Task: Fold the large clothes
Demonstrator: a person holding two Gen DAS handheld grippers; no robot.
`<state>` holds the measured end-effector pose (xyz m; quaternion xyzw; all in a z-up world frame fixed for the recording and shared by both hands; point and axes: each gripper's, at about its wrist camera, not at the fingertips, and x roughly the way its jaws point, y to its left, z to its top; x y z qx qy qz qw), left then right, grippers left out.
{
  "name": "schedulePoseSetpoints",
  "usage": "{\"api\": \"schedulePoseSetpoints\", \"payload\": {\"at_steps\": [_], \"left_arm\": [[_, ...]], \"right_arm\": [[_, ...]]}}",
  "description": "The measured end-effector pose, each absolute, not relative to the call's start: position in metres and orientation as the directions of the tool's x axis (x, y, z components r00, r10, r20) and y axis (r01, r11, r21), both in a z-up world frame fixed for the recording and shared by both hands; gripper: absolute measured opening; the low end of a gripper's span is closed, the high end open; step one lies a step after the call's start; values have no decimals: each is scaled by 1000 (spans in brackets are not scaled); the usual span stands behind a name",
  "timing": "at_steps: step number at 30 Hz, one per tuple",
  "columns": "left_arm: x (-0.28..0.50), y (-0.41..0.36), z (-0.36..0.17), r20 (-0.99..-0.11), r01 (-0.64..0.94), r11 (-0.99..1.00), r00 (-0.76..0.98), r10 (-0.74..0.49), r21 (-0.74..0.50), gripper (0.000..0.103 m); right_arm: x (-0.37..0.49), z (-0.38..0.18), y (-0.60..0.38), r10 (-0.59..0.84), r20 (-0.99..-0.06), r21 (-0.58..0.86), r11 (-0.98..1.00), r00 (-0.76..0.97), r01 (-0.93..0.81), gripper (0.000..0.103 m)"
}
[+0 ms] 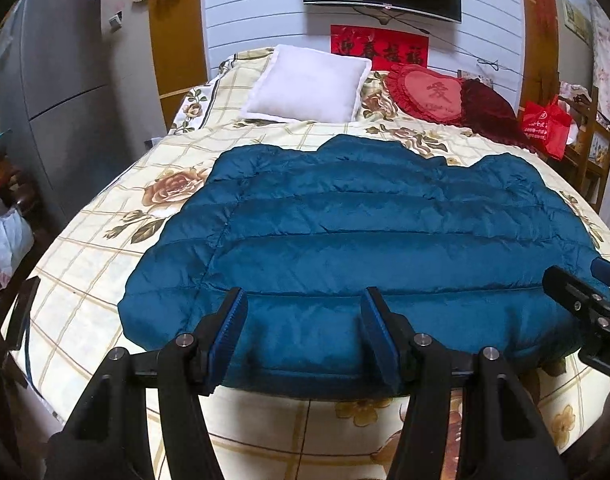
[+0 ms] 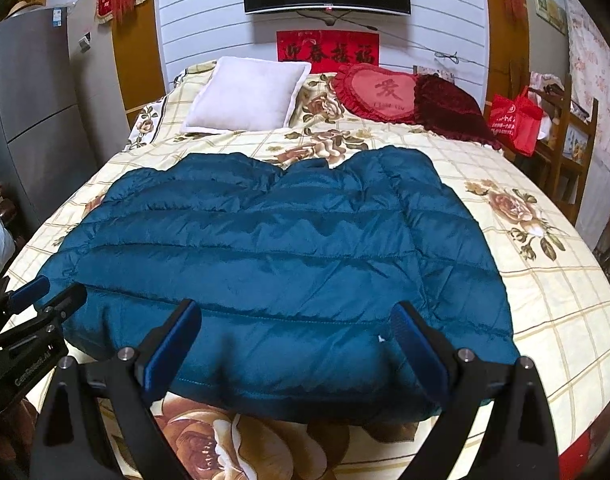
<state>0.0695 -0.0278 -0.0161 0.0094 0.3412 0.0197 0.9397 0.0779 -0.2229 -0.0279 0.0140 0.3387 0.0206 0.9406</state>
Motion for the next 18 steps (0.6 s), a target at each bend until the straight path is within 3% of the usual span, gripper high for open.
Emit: {"api": "schedulePoseSetpoints", "payload": {"at_steps": [18], "left_arm": [[69, -30, -10, -635, -36, 999, 771, 43, 24, 41]], "right_arm": [[80, -28, -222, 66, -641, 54, 998, 764, -41, 98]]}}
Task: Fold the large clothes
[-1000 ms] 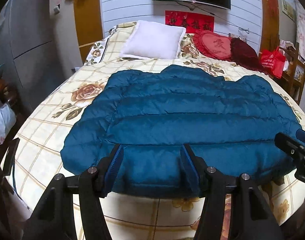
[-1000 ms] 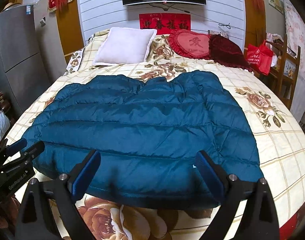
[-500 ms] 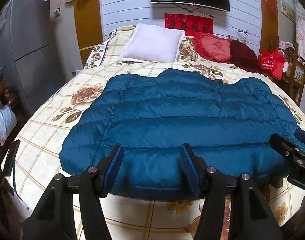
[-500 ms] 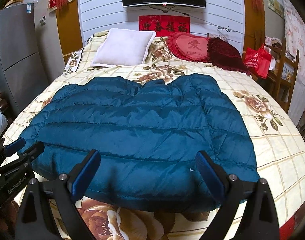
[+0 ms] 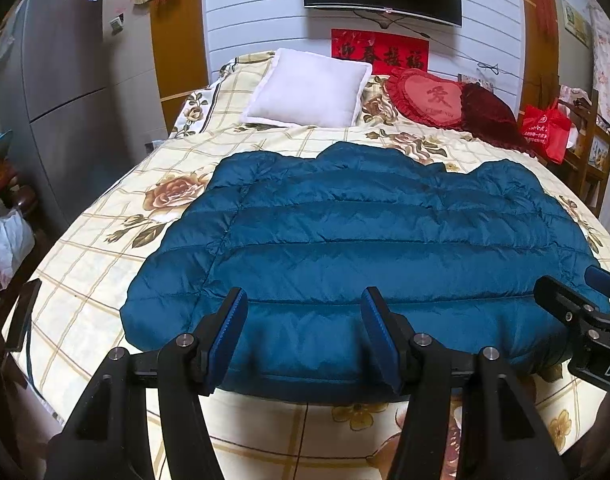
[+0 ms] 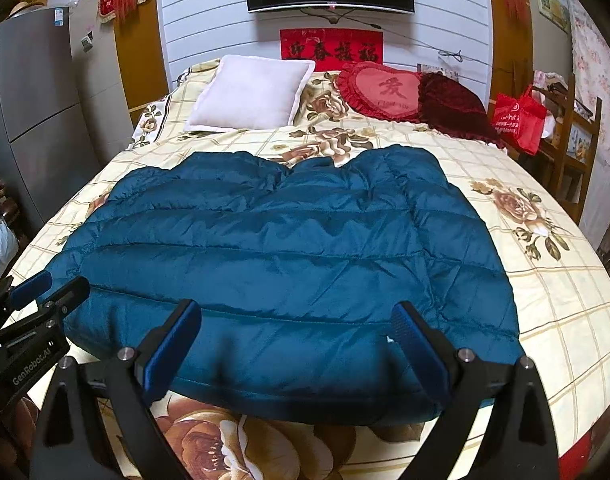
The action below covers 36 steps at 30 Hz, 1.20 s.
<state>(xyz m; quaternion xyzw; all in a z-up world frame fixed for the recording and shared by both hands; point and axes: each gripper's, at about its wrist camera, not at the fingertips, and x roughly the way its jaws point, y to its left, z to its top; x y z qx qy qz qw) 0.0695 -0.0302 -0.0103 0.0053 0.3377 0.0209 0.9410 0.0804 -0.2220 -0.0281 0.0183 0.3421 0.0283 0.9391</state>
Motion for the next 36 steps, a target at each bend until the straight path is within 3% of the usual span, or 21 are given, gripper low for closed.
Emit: {"api": "schedulePoseSetpoints", "payload": {"at_steps": [36], "left_arm": [[71, -40, -10, -633, -7, 1000, 774, 22, 26, 41]], "right_arm": [[82, -33, -219, 80, -653, 69, 997, 753, -46, 98]]}}
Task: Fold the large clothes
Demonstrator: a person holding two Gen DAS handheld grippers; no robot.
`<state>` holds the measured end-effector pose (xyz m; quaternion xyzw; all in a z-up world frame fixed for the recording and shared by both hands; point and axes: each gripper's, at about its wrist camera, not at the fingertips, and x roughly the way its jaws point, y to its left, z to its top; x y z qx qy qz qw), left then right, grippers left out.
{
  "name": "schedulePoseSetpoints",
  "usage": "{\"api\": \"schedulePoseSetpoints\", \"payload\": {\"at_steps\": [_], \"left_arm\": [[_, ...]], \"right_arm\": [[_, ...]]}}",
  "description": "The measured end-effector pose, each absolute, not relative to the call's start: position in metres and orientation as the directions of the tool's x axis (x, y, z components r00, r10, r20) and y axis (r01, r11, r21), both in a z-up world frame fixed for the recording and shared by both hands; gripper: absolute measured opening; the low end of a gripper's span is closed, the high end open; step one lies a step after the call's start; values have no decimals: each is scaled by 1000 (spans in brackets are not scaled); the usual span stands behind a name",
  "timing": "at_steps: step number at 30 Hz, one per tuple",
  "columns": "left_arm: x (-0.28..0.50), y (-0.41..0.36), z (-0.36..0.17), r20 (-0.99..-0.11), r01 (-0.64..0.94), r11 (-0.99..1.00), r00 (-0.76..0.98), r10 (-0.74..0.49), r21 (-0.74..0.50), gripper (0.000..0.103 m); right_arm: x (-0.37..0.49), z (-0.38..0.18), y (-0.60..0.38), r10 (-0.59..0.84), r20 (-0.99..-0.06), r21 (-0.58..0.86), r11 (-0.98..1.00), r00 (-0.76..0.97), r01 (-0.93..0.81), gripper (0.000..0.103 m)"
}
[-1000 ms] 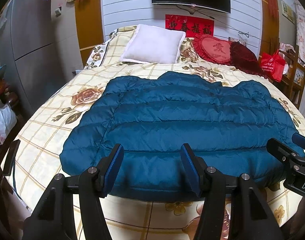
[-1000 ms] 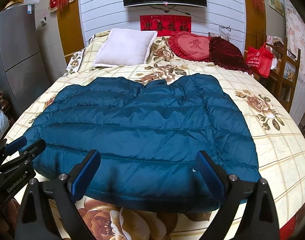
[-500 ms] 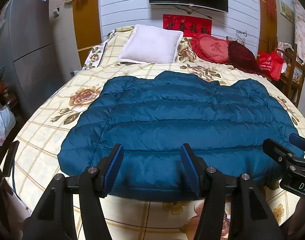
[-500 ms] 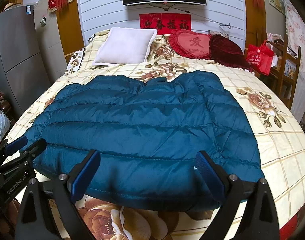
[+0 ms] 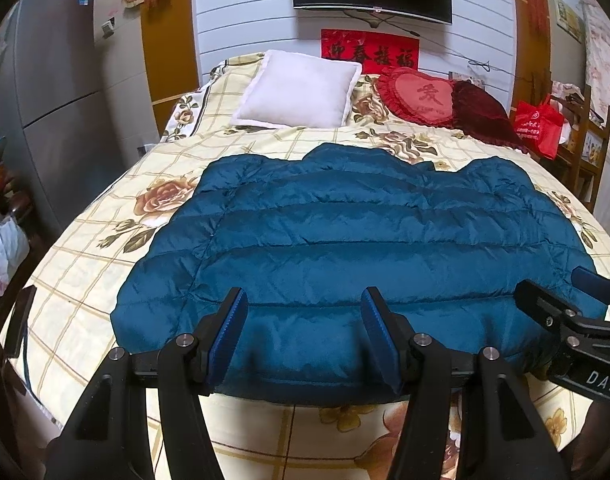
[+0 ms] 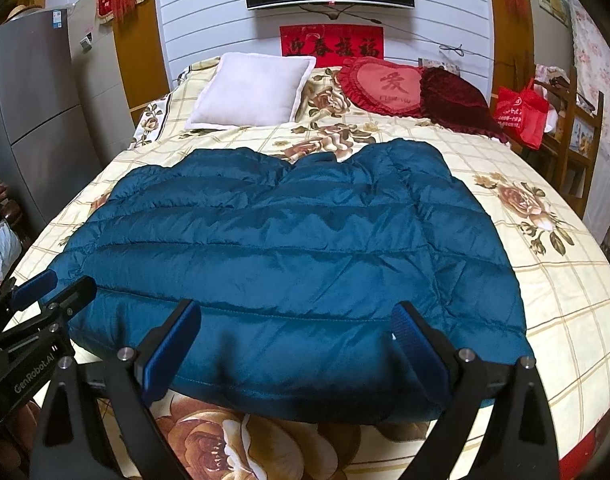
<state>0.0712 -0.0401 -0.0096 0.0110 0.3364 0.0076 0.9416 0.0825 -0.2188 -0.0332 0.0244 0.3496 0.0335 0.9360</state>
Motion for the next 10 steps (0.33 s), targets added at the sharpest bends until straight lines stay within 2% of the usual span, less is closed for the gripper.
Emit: {"api": "schedulePoseSetpoints", "payload": {"at_steps": [10], "left_arm": [[76, -33, -14, -642, 0, 1000, 767, -6, -9, 41]], "right_arm": [[87, -38, -217, 83, -665, 69, 996, 742, -50, 98]]}}
